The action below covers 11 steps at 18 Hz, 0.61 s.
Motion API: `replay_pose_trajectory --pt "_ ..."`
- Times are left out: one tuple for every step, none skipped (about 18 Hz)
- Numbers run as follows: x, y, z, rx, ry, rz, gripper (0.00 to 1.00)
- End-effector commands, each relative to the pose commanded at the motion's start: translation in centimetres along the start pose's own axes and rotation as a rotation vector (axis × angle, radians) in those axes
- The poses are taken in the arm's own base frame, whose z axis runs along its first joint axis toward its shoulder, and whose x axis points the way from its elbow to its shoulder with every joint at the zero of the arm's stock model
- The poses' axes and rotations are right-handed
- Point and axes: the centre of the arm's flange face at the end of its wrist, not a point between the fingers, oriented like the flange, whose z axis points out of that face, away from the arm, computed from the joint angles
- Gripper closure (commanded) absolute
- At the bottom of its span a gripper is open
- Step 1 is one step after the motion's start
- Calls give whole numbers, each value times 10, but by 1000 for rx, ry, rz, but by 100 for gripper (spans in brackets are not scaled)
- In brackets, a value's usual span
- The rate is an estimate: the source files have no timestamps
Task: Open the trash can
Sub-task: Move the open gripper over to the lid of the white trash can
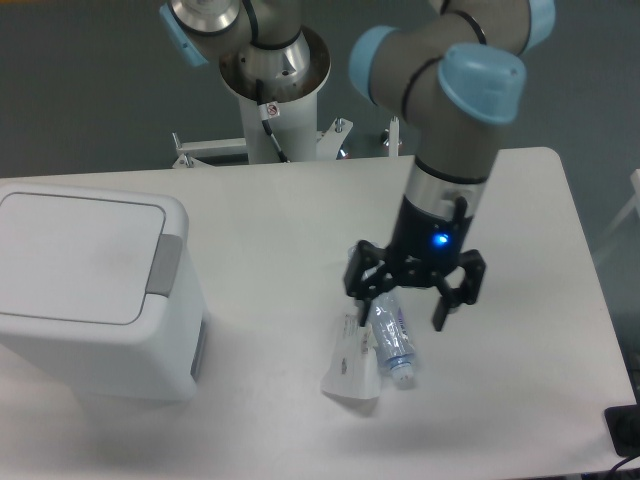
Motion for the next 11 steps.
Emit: replay_pose_trajectory --pt "17 -1 0 0 9 -1 0" --pt "35 -2 -3 2 16 3 0" --pt "50 -1 -4 -1 25 5 0" --pt "74 3 -2 -9 41 17 0" --pt "88 5 -4 -9 49 25 0" --pt "106 9 -10 -15 58 37 0" --pt "115 13 -12 -30 65 40 0" --pt "125 20 -13 -51 70 44 0" --pt "136 30 -17 -63 73 53 0" --pt "137 37 -18 -66 72 57 0" --pt "139 43 -19 -71 71 62 0"
